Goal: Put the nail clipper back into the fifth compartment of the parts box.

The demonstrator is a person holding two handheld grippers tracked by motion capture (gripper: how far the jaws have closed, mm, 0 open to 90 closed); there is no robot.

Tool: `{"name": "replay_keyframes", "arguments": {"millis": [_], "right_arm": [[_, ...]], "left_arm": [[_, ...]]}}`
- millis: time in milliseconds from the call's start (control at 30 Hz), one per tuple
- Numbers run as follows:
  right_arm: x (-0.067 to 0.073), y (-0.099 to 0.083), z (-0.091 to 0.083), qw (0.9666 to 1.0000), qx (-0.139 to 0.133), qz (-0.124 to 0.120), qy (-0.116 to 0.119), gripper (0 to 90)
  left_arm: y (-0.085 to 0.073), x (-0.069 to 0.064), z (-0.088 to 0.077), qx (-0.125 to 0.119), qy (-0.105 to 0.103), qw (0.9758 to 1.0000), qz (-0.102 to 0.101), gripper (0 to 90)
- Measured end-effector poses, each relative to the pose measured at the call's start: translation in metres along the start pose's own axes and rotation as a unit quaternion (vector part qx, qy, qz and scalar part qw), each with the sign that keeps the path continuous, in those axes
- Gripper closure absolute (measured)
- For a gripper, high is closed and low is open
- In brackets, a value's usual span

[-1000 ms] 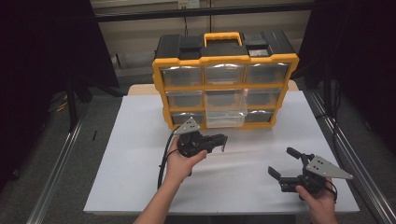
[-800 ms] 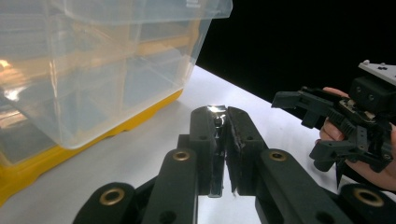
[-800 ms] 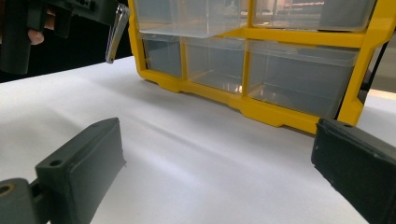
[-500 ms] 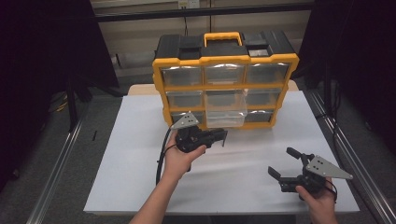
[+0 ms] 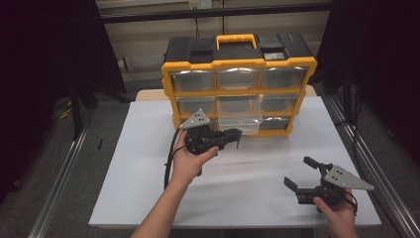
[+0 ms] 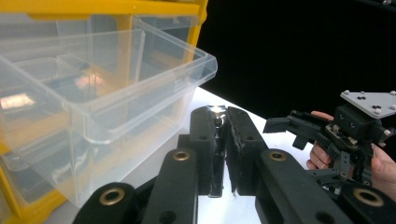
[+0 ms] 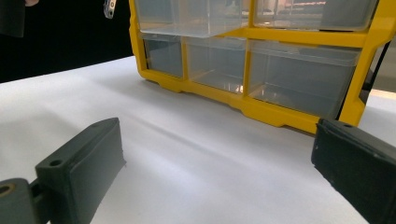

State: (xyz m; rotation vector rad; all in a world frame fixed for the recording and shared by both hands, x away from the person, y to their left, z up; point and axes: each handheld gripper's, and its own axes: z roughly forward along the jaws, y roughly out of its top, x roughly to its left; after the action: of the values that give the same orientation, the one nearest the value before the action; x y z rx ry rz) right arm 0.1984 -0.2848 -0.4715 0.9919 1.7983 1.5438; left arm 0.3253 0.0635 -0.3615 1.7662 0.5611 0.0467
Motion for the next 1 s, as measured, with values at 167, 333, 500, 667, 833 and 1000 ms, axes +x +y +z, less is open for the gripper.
{"name": "replay_keyframes", "arguments": {"millis": [167,333,500,667,833,1000], "right_arm": [[0.0,0.0,0.0,1.0,0.0,-0.001,0.0,1.8],[0.0,0.0,0.0,1.0,0.001,-0.001,0.001,1.8],[0.0,0.0,0.0,1.0,0.001,-0.001,0.001,1.8],[0.0,0.0,0.0,1.0,0.0,-0.001,0.001,1.8],[0.0,0.0,0.0,1.0,0.001,0.0,0.002,1.8],[0.0,0.0,0.0,1.0,0.001,0.0,0.002,1.8]], "left_arm": [[0.007,0.0,-0.001,-0.001,-0.002,1.0,-0.001,81.9],[0.015,-0.001,-0.002,-0.002,-0.003,1.0,0.001,81.9],[0.02,0.0,-0.002,-0.004,-0.002,1.0,0.0,81.9],[0.026,0.0,-0.003,-0.005,-0.001,1.0,0.0,81.9],[0.033,0.0,-0.004,-0.008,-0.001,1.0,0.003,81.9],[0.038,-0.001,-0.004,-0.008,0.0,1.0,0.002,81.9]]}}
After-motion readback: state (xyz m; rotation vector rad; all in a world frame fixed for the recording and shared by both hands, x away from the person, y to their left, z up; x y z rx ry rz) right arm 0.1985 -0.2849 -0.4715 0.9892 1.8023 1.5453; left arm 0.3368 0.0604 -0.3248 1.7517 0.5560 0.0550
